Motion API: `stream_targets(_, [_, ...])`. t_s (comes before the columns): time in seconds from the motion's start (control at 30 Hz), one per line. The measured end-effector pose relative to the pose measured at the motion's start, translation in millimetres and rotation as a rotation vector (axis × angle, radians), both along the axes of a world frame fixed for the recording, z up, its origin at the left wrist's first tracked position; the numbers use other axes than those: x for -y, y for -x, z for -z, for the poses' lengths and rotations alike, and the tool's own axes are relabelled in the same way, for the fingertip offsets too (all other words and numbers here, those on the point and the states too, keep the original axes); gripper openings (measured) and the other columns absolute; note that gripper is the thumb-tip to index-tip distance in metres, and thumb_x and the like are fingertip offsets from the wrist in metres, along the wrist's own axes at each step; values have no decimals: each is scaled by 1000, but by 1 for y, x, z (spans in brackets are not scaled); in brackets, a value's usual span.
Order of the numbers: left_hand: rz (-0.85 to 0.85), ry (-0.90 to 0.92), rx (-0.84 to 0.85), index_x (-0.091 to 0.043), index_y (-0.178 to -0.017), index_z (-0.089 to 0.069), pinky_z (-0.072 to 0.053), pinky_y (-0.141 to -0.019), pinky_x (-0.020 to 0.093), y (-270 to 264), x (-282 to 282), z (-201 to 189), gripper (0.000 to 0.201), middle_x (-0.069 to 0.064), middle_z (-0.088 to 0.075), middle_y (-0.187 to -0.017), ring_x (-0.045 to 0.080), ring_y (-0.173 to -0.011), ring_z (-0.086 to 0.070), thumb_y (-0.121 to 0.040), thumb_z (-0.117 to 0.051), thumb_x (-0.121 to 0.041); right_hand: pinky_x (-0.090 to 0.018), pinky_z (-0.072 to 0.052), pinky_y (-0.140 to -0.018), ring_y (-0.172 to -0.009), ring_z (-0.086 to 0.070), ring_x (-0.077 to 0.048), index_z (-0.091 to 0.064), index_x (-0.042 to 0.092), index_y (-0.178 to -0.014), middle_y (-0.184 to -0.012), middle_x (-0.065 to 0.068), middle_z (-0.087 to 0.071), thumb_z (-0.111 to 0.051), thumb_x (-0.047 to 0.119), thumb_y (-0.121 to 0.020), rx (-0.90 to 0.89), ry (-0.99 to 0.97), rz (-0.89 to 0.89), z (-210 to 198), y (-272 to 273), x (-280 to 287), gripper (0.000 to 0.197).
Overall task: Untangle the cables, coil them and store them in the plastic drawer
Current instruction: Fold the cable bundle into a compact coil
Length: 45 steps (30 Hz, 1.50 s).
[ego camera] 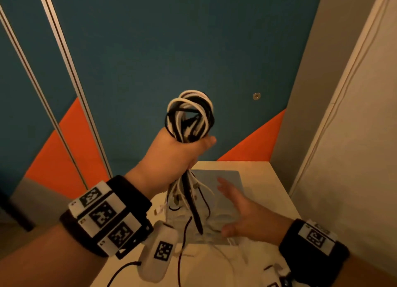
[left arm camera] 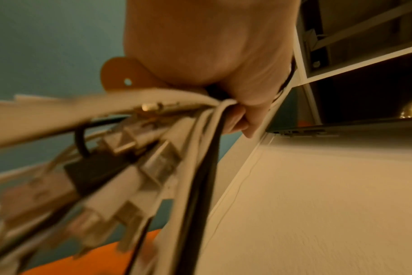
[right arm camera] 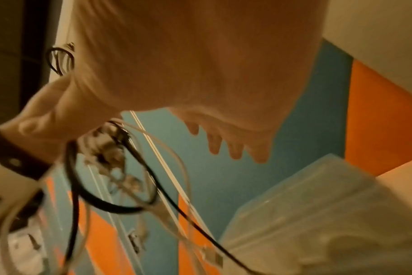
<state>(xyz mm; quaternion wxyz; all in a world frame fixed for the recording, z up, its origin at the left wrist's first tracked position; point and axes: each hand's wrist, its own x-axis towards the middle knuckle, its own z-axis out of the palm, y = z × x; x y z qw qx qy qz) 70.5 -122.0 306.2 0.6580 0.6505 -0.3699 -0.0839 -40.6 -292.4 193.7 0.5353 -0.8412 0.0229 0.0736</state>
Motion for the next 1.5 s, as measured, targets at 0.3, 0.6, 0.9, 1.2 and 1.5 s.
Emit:
stream_targets(0.3, [-172, 119, 116, -30, -62, -49, -40, -59, 38, 10, 18, 0, 33, -10, -45, -57, 17, -58, -42, -86, -71, -25, -49, -26, -117, -144, -27, -11, -13, 43, -149, -155, 14, -29, -88, 36, -61, 163, -584, -54, 11, -16, -70, 116])
stream_targets(0.6, [-163, 199, -88, -3, -73, -42, -35, -56, 43, 7, 23, 10, 38, 8, -35, -57, 25, -55, -34, -84, -68, -28, -40, -45, -104, -115, -58, -7, -49, 35, -130, -124, 13, -63, -84, 43, -57, 51, -289, 142, 9, -27, -57, 80])
stream_targets(0.9, [-175, 150, -247, -15, -67, -44, -29, -52, 37, 3, 22, 16, 34, 6, -33, -54, 22, -48, -31, -90, -69, -15, -17, -47, -65, -67, -59, -3, -71, 16, -89, -71, 12, -64, -63, 18, -90, 8, -159, 131, 16, -27, -59, 9])
stream_targets(1.2, [-32, -215, -36, -17, -71, -57, -39, -55, 30, -2, -19, 24, 24, -7, -50, -57, 13, -51, -45, -80, -78, -19, -26, -45, -53, -50, -52, -8, -67, 25, -76, -58, 7, -59, -64, 18, -90, -83, -80, 47, 2, 1, -26, 16])
stream_targets(1.5, [71, -639, 276, -41, -105, -62, -47, -74, 7, 26, -13, 37, 54, -26, -68, -93, -15, -89, -60, -59, -92, -42, -32, -53, -88, -97, -64, 0, -67, 32, -104, -103, 10, -71, -64, 45, -75, 131, 370, -12, -50, -17, -5, 31])
